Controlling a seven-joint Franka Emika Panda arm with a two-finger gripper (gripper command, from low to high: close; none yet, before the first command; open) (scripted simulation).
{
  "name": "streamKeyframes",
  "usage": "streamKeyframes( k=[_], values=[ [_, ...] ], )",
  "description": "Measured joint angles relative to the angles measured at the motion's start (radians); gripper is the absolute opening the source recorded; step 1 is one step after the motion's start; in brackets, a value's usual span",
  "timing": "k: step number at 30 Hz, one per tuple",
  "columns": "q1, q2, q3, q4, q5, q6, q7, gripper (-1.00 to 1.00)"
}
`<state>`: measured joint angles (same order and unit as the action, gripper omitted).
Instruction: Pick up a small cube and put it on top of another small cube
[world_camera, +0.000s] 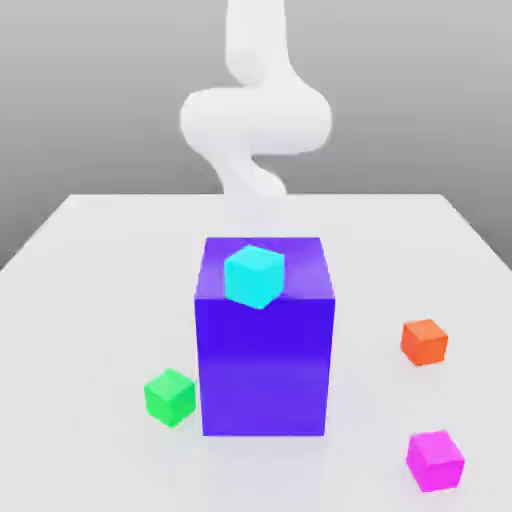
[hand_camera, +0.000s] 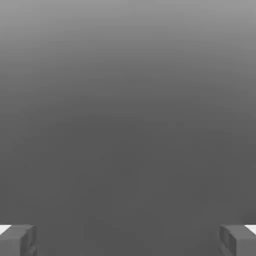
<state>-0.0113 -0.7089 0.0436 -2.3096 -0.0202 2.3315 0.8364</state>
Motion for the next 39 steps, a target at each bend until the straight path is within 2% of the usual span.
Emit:
streamKeyframes(
  k=[9, 17, 22, 27, 32, 33, 39],
  values=[
    [-0.027, 0.331, 0.152, -0.035, -0.092, 0.115, 0.146, 0.0],
    [-0.005, 0.623, 0.244, -0.065, -0.19, 0.213, 0.286, 0.0],
    [0.048, 0.801, 0.264, -0.084, -0.228, 0.277, 0.357, 0.0],
    [0.091, 0.97, 0.289, -0.106, -0.221, 0.347, 0.396, 0.0],
    [0.17, 1.15, 0.21, -0.077, -0.304, 0.47, 0.469, 0.0],
    [0.184, 1.176, 0.193, -0.071, -0.319, 0.49, 0.481, -1.0],
    [0.191, 1.189, 0.185, -0.068, -0.328, 0.501, 0.488, -1.0]
  ],
)
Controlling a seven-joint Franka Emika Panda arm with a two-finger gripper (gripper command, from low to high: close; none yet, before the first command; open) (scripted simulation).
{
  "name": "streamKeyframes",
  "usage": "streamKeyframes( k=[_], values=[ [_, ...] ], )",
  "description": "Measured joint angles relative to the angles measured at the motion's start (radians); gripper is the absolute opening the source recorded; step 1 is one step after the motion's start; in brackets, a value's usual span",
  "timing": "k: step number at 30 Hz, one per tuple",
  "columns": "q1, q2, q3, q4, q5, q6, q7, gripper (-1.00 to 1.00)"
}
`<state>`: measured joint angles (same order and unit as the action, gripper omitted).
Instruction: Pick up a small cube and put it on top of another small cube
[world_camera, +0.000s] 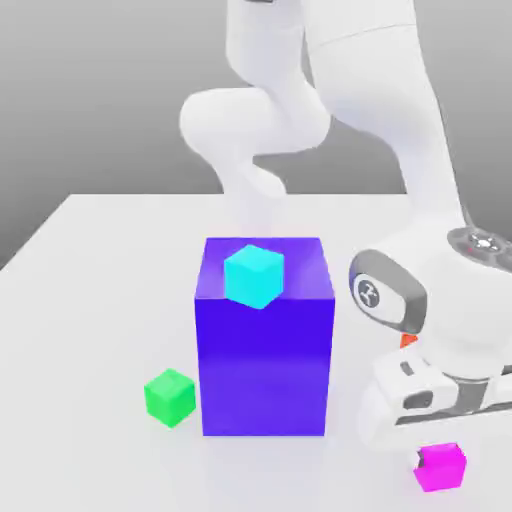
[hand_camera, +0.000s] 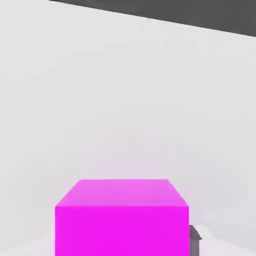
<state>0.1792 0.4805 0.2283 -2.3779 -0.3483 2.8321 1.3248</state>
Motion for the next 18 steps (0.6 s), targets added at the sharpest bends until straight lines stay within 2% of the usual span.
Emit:
streamKeyframes(
  k=[6, 12, 18],
  values=[
    [-0.072, -0.171, 0.089, -0.034, 0.106, -0.125, -0.089, -1.0],
    [-0.177, -0.373, -0.022, -0.099, 0.116, -0.197, 0.022, -1.0],
    [-0.398, -0.574, -0.118, -0.236, 0.131, -0.232, 0.274, -1.0]
  ],
)
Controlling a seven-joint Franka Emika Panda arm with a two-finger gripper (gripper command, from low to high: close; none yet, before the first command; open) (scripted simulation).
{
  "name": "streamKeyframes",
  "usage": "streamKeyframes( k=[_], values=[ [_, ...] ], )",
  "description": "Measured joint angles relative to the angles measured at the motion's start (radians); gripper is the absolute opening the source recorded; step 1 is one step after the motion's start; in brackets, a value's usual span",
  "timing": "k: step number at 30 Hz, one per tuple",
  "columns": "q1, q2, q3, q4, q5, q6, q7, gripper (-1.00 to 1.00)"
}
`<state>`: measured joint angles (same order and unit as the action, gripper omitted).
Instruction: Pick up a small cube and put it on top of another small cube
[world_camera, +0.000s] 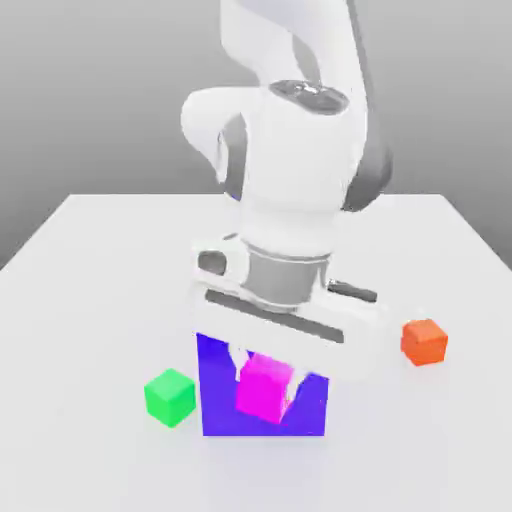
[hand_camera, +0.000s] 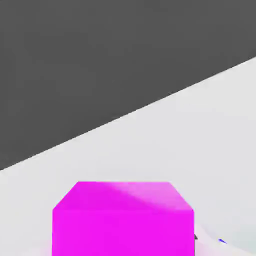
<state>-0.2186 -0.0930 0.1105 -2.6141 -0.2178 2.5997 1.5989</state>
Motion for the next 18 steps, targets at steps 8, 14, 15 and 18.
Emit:
streamKeyframes(
  k=[8, 14, 15, 18],
  values=[
    [-0.121, -0.106, -0.112, -0.232, 0.177, 0.07, 0.299, -1.0],
    [-0.121, 0.09, -0.123, -0.253, 0.215, 0.266, 0.326, -1.0],
    [-0.121, 0.126, -0.122, -0.251, 0.218, 0.3, 0.325, -1.0],
    [-0.121, 0.149, -0.121, -0.25, 0.22, 0.323, 0.324, 1.0]
  ],
)
